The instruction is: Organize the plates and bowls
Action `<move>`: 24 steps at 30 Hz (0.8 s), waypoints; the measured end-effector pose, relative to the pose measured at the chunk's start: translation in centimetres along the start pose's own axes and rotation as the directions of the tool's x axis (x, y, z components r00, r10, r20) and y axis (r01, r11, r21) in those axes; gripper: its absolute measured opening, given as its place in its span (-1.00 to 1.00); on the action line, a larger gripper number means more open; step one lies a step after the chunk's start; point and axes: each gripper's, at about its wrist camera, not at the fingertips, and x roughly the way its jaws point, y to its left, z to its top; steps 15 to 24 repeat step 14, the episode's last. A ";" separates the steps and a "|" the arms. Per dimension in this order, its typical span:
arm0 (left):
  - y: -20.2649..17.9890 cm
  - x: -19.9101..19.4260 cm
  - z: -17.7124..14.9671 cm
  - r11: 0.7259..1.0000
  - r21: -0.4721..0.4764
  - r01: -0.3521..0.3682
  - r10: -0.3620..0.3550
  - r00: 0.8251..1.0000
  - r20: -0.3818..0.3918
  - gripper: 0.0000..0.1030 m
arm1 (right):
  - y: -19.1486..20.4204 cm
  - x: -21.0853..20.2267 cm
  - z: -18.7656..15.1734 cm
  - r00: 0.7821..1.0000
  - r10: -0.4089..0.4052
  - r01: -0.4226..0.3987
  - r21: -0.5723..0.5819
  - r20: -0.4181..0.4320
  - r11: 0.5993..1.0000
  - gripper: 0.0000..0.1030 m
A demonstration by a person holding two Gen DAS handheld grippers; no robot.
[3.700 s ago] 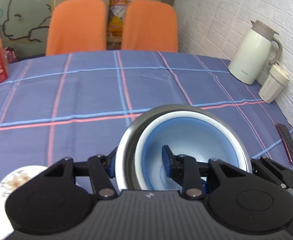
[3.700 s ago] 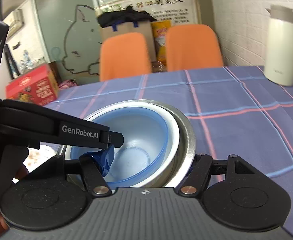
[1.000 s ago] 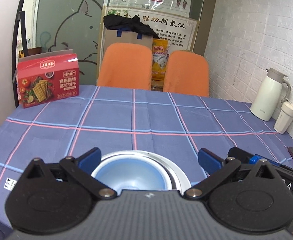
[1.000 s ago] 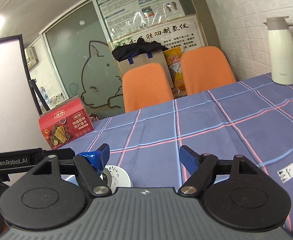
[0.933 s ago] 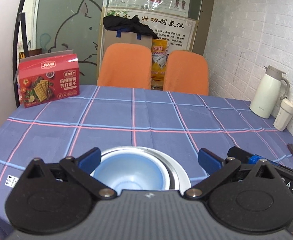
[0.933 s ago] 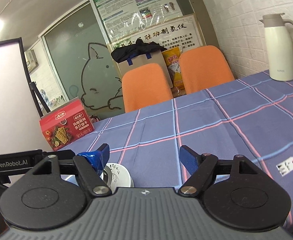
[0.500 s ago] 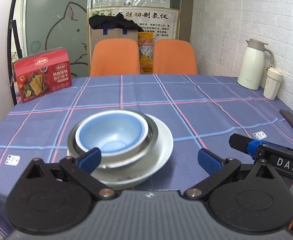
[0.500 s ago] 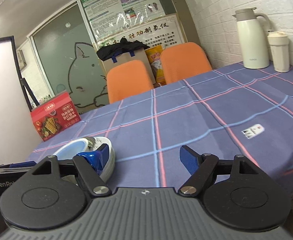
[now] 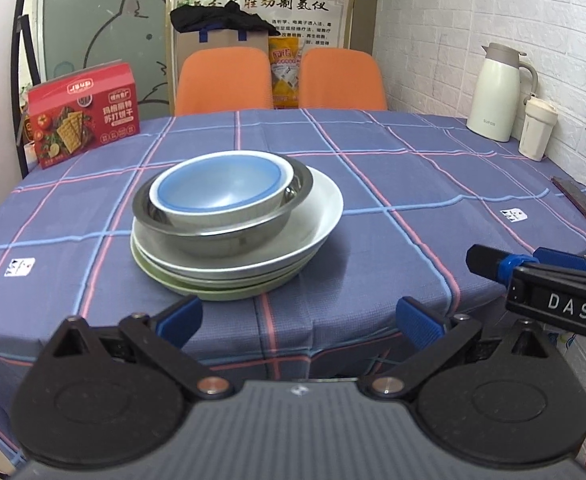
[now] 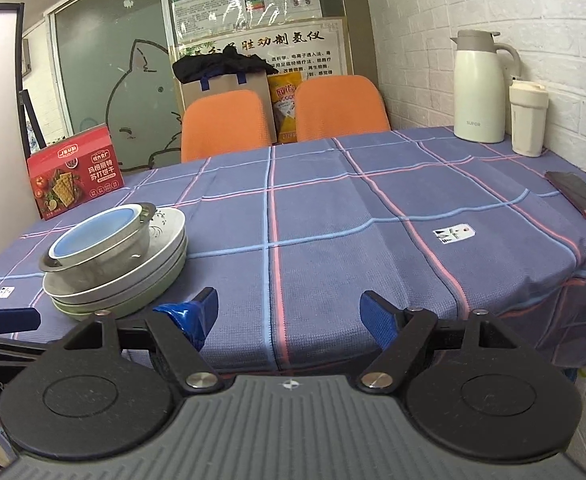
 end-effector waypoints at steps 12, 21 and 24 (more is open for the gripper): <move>0.5 0.5 -0.4 1.000 -0.016 0.023 -0.023 1.000 -0.007 0.99 | 1.0 0.4 -0.3 1.000 -0.005 0.004 -0.039 -0.020 0.999 0.26; 0.7 0.4 -0.3 0.999 -0.020 0.028 -0.028 1.000 0.004 0.99 | 1.1 0.5 -0.3 1.000 -0.001 0.000 -0.037 -0.025 0.999 0.26; 0.7 0.4 -0.3 0.999 -0.020 0.028 -0.028 1.000 0.004 0.99 | 1.1 0.5 -0.3 1.000 -0.001 0.000 -0.037 -0.025 0.999 0.26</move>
